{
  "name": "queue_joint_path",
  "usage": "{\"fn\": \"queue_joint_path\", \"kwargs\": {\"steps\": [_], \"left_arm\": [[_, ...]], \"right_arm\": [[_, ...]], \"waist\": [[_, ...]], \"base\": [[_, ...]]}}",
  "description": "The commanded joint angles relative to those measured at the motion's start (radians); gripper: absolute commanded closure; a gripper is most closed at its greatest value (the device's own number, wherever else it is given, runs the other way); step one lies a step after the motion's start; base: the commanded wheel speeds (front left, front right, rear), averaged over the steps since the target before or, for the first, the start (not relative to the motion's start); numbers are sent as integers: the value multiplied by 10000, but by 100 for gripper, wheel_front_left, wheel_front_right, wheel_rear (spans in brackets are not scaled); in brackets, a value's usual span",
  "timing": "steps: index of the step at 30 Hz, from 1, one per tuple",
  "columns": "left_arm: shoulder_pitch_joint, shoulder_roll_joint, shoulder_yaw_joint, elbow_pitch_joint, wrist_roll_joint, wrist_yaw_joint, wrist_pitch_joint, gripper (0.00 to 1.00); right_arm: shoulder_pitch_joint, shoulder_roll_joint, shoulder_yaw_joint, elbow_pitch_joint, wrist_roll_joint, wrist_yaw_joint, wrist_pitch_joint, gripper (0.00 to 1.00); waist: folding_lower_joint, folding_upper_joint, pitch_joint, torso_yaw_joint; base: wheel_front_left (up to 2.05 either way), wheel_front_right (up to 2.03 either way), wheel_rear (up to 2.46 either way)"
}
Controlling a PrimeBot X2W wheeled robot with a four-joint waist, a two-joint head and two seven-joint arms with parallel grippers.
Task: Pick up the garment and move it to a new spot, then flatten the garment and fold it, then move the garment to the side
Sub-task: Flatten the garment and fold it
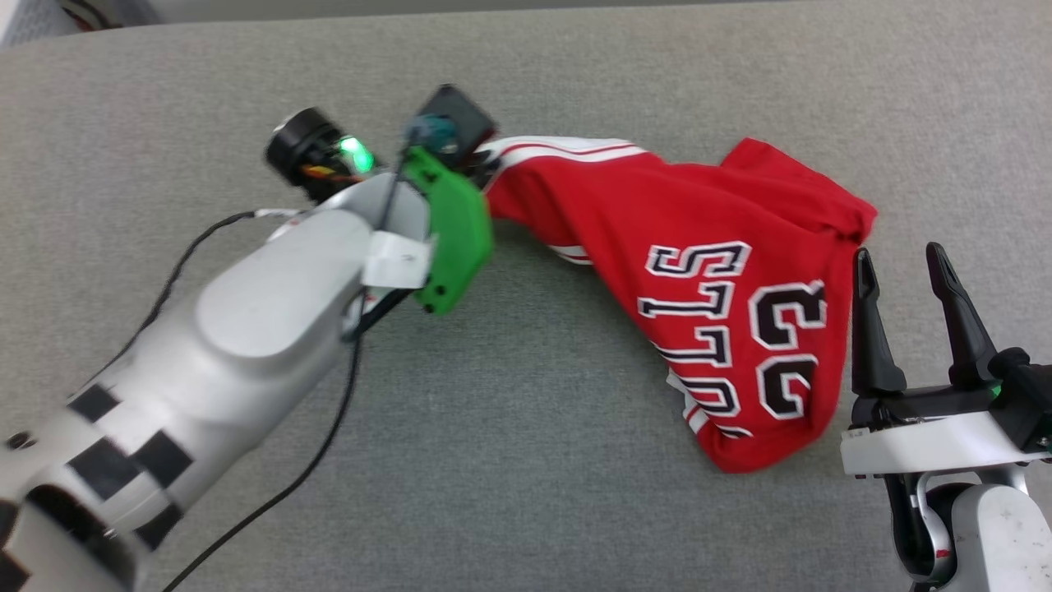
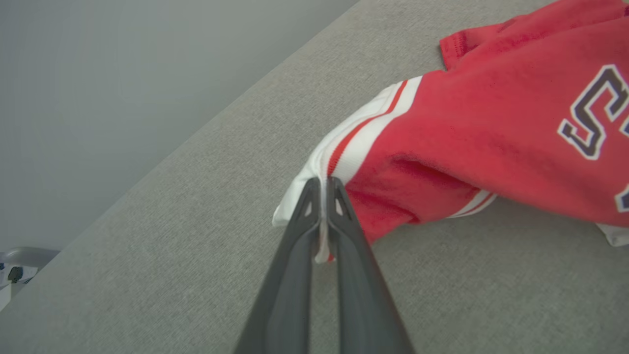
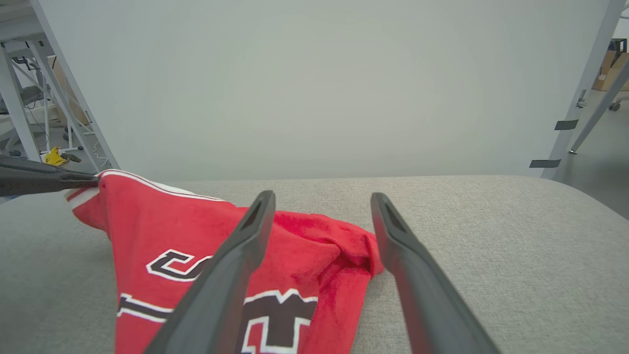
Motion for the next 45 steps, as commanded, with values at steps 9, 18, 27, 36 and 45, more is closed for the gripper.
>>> {"fn": "queue_joint_path", "kwargs": {"steps": [9,18,27,36,45], "left_arm": [[2188,2263,950,-729,-1108,1238,-689,100],[4246,2699,1181,-127,-2124,1663,-1208,100],[4729,1798,1444,773,-2067,1810,-3189,0],[5493,1581,2664,-667,-981,3058,-4289,0],[7947,866,5702,-3548,1848,4151,-4298,0]], "right_arm": [[300,-16,-92,-26,-103,-7,-48,0],[246,-16,-173,31,-162,-7,-48,0],[128,-16,-307,-137,-515,-7,-48,0],[-703,-519,-476,-506,-1004,-7,-48,0],[-1900,-2432,781,921,-596,-7,-36,0]], "waist": [[0,0,-399,483],[0,0,-228,336],[0,0,-734,530],[0,0,-1383,802],[0,0,-1767,1080]], "base": [[0,0,0],[0,0,0],[0,0,0],[0,0,0],[0,0,0]]}}
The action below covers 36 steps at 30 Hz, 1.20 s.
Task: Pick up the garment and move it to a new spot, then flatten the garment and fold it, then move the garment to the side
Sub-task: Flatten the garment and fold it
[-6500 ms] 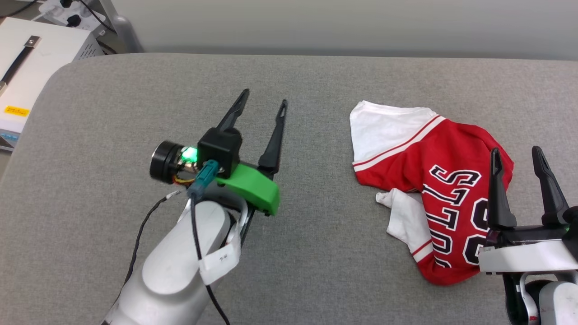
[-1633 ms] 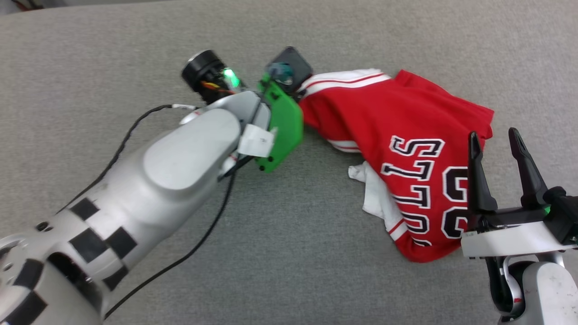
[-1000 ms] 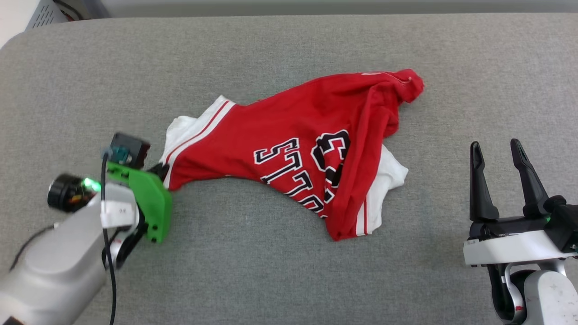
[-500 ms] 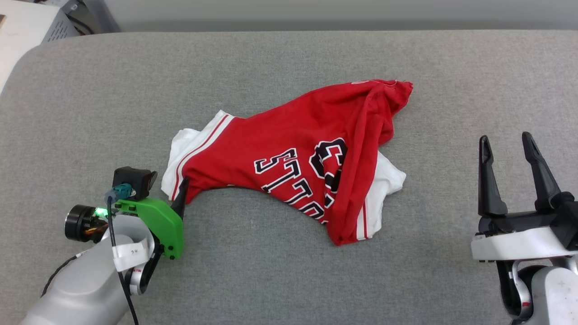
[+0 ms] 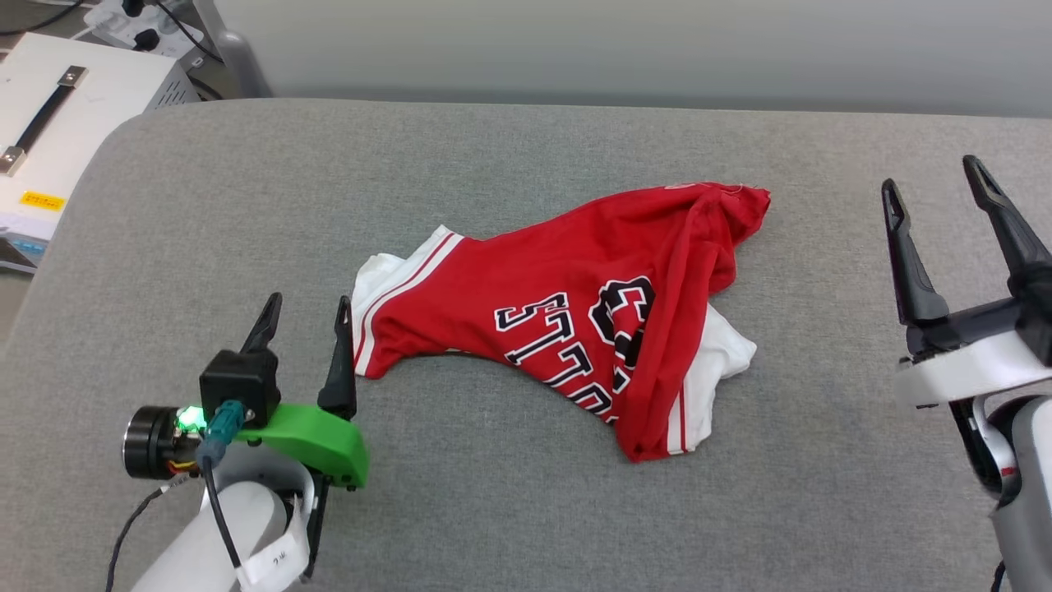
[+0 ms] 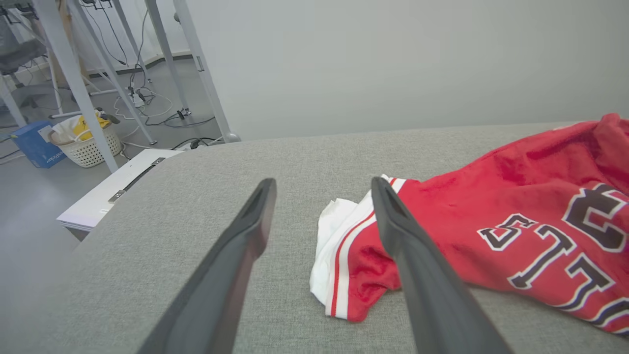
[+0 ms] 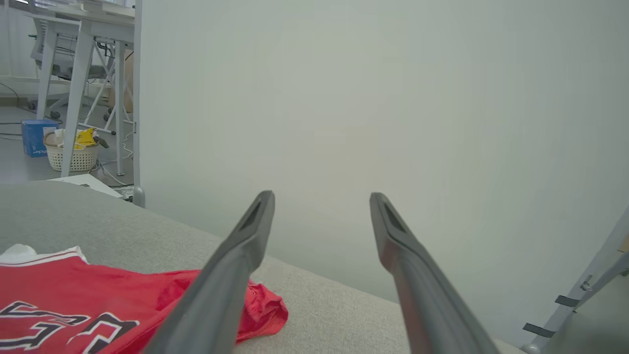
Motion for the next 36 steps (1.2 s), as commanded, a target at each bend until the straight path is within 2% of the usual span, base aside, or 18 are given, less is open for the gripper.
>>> {"fn": "queue_joint_path", "kwargs": {"steps": [1,6,13,18,24,29,36], "left_arm": [[401,-231,389,-251,377,106,-57,0],[1390,-993,1684,-986,1514,50,-57,0],[2094,-1974,2953,-1179,2588,-725,-58,0],[2134,-2616,3597,-1160,3224,-1300,-58,0],[1995,-3301,4130,-1183,3840,-1838,-58,0],[1815,-3749,4464,-1163,4248,-2221,-58,0],[1754,-4112,4820,-1118,4603,-2523,-58,0]], "right_arm": [[-389,-364,295,287,152,-7,114,0],[-1330,-1550,1850,910,1442,-7,1905,0],[-2466,-3420,4976,938,3954,-7,5311,0],[-3244,-4242,6728,859,5595,-7,7306,0],[-4219,-4347,8111,1432,6294,-7,8195,0],[-4794,-3950,9089,2482,6585,-7,8294,0],[-4738,-3594,10543,3666,7114,-7,8080,0]], "waist": [[1,0,-112,127],[1,0,-144,274],[1,0,74,508],[1,0,390,735],[1,0,897,1050],[1,0,1298,1265],[1,0,1386,1347]], "base": [[0,0,0],[0,0,0],[0,0,0],[0,0,0],[0,0,0],[0,0,0],[0,0,0]]}}
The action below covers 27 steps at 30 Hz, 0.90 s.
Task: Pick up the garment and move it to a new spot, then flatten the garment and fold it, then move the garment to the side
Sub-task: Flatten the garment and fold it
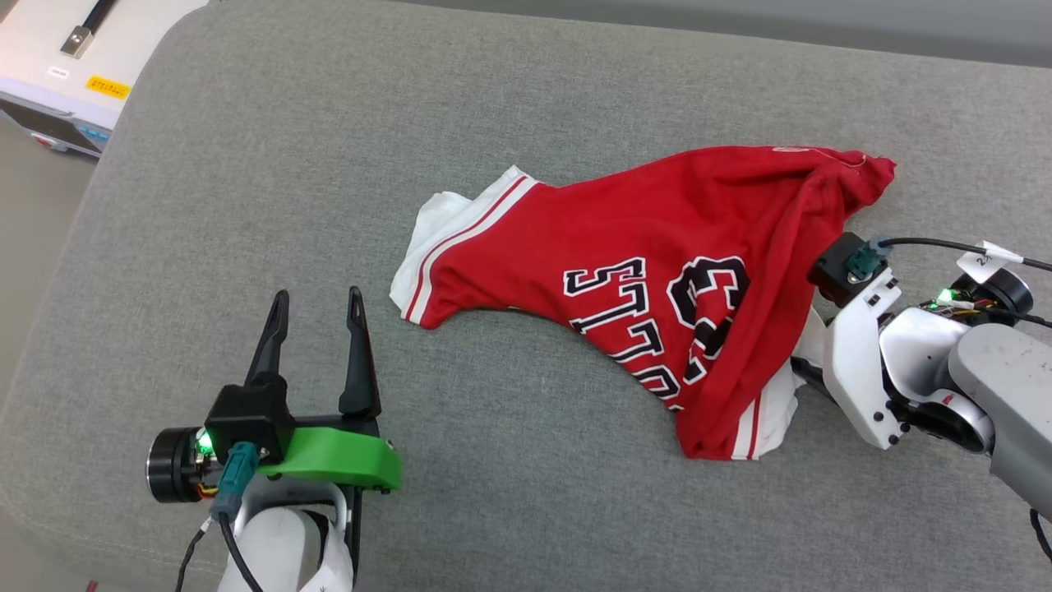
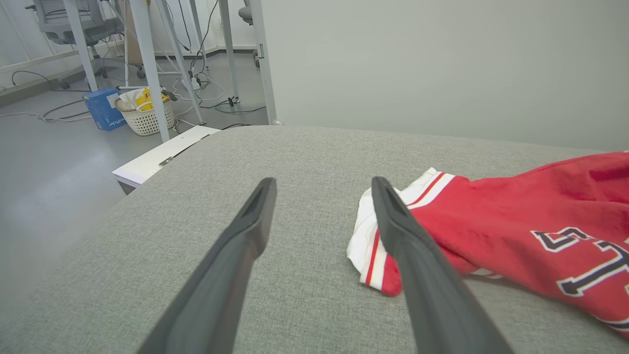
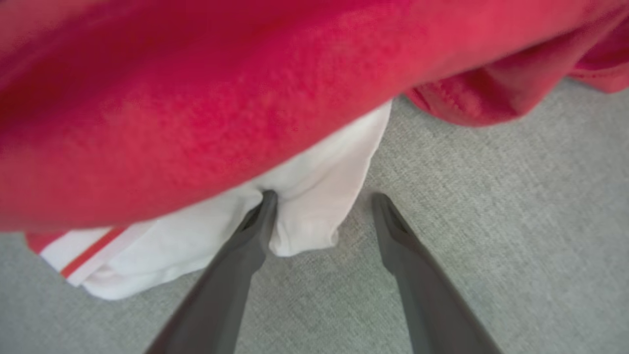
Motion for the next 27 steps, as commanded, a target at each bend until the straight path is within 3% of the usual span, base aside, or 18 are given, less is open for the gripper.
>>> {"fn": "queue_joint_path", "kwargs": {"steps": [1,2,3,7,13,21,27], "left_arm": [[-153,-94,117,21,131,-64,-58,0],[-113,-120,196,30,168,-88,-58,0],[-83,-139,243,44,201,-116,-58,0],[37,-195,426,145,340,-260,-59,0],[261,-247,653,252,491,-415,-59,0],[752,-292,910,260,613,-509,-59,0],[937,-316,972,300,675,-600,-59,0]], "right_arm": [[290,253,486,194,258,4,-87,0],[258,265,664,181,351,4,-258,27],[212,244,771,167,392,4,-446,100],[36,121,891,70,698,4,-1399,100],[293,-375,213,-415,1204,4,-2816,100],[2323,-1593,-1759,-1224,2024,4,-3708,100],[4396,-1891,-3449,-1044,2434,4,-4051,100]], "waist": [[0,0,-35,-22],[0,0,-92,-84],[0,0,-134,-118],[0,0,-431,-345],[0,0,-950,-648],[0,0,-1457,-1026],[0,0,-1578,-1243]], "base": [[0,0,0],[0,0,0],[0,0,0],[0,0,0],[0,0,0],[0,0,0],[0,0,0]]}}
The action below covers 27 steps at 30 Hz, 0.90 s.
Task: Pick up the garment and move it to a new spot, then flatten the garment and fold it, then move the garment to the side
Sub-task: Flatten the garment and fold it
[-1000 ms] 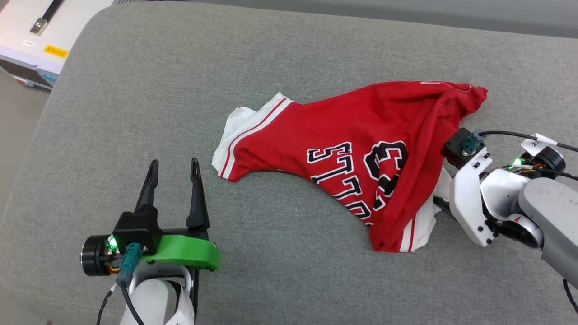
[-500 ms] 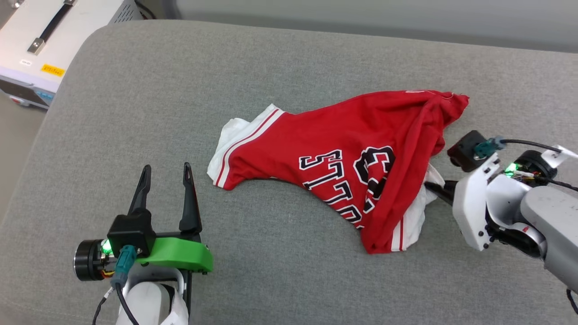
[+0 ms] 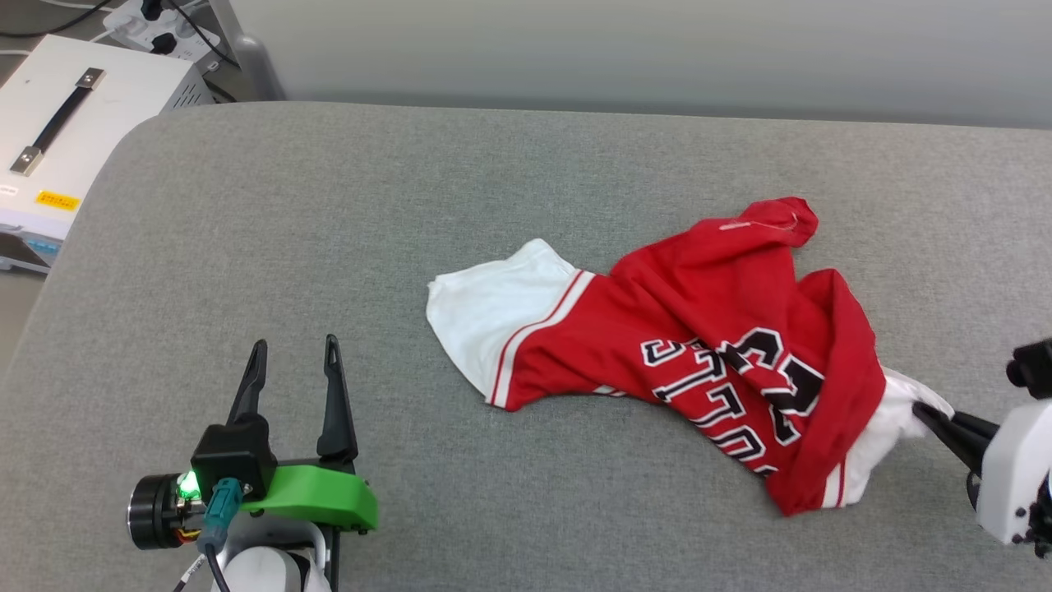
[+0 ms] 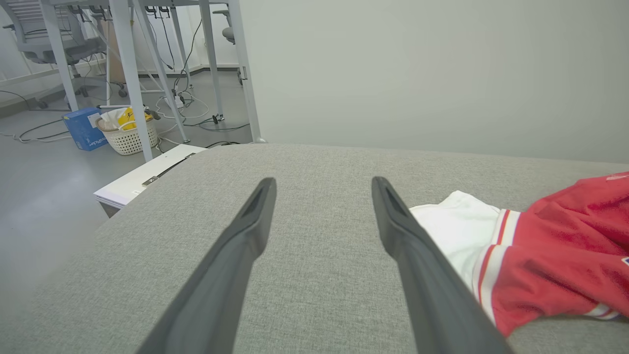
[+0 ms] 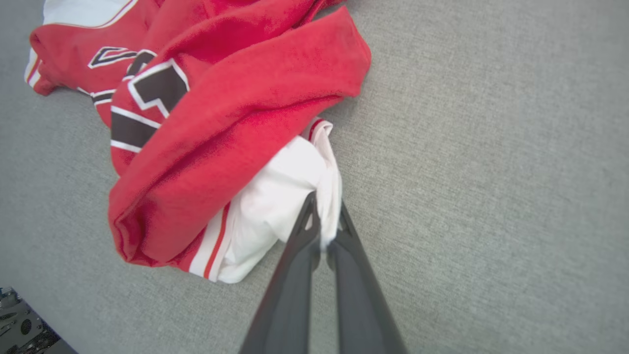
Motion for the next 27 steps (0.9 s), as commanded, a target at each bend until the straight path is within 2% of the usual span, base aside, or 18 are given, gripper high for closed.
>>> {"fn": "queue_joint_path", "kwargs": {"steps": [1,5,11,12,13,14,15,16,20,23,27], "left_arm": [[177,-61,51,32,93,-76,-59,0],[160,-72,54,79,128,-127,-59,0],[178,-86,-34,172,182,-173,-59,0],[193,-88,-39,187,185,-179,-59,0],[222,-89,-33,207,190,-186,-59,0],[256,-90,-23,216,196,-190,-59,0],[301,-91,-9,221,207,-192,-59,0],[433,-92,21,233,248,-210,-59,0],[547,-95,-3,225,301,-237,-59,0],[559,-97,-22,197,309,-237,-59,0],[508,-99,-34,115,316,-230,-59,0]], "right_arm": [[522,55,-359,133,158,-7,-80,100],[1686,409,-1154,707,309,-7,36,100],[2566,1195,-1668,1717,-45,-7,155,100],[2592,1293,-1760,1791,-131,-7,58,95],[2601,1408,-1864,1810,-221,-7,-46,82],[2587,1468,-1969,1786,-310,-7,-162,28],[2530,1499,-2145,1731,-491,-7,-400,0],[2409,1507,-2653,1397,-976,-7,-888,0],[2268,1359,-3485,633,-1466,-7,-1193,0],[2096,1165,-4125,-60,-1863,-7,-1109,0],[1572,1123,-4875,-1085,-2349,-7,-473,0]], "waist": [[0,0,-80,-113],[0,0,-100,-162],[0,0,-200,-128],[0,0,-227,-128],[0,0,-281,-142],[0,0,-315,-157],[0,0,-366,-178],[0,0,-502,-231],[0,0,-606,-253],[0,0,-613,-254],[0,0,-497,-259]], "base": [[0,0,0],[0,0,0],[0,0,0],[0,0,0],[0,0,0],[0,0,0],[0,0,0],[0,0,0],[0,0,0],[0,0,0],[0,0,0]]}}
